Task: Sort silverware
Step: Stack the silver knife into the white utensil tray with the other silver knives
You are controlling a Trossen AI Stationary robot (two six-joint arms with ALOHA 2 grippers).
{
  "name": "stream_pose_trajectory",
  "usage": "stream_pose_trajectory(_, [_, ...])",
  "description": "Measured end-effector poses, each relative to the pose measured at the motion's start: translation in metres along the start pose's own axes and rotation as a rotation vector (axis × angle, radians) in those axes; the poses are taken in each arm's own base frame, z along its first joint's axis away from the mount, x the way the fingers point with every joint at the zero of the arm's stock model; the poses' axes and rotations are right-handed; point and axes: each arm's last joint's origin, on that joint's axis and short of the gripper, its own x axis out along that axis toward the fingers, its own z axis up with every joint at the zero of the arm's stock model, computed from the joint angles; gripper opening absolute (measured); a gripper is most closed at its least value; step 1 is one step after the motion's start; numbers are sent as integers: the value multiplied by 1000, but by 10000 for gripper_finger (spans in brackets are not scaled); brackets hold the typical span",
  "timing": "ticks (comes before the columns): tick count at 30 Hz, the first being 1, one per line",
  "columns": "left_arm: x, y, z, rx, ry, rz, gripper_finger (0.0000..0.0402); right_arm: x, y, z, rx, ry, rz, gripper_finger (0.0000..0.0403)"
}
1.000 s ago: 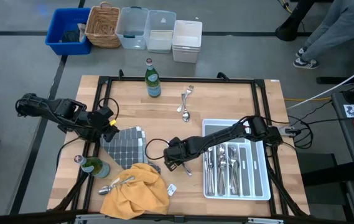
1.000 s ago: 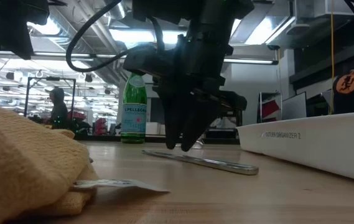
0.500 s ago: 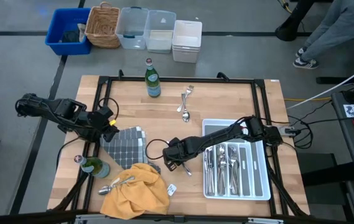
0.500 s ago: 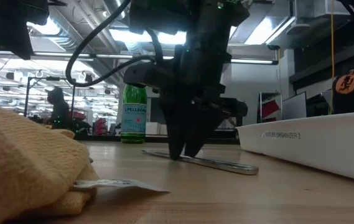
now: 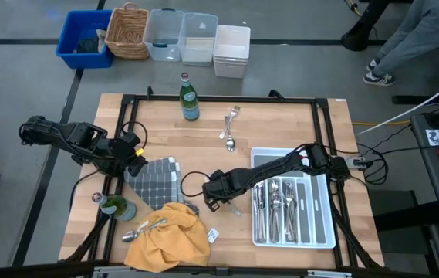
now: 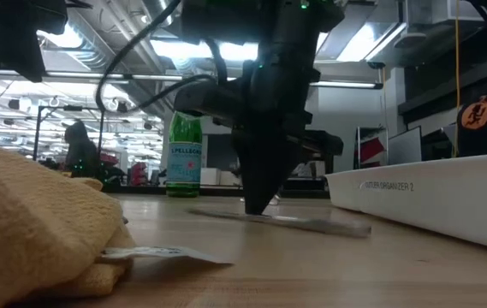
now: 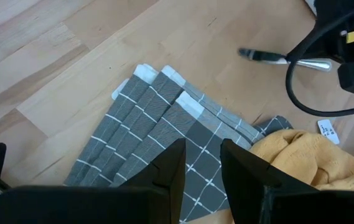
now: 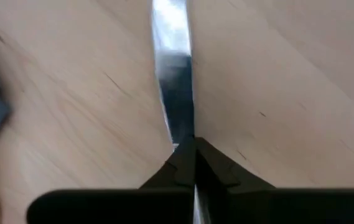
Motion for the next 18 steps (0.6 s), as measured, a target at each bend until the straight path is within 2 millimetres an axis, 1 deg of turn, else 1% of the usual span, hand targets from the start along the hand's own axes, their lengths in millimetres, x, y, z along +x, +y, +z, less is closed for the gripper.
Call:
stream_pose_trajectory(3, [0,0,0,0,0,0,88,-2,2,1,1,2,7,7])
stream_pose_trajectory(8, [0,0,0,0,0,0,88,-13,8,5,-23,-4,2,2])
stream_pose_trajectory(12, [0,0,0,0,0,0,88,-18,10,7,-53,-20,-5,10])
stream_pose_trajectory(18, [0,0,0,1,0,0,88,-34,16,10,-55,-18,-8,13])
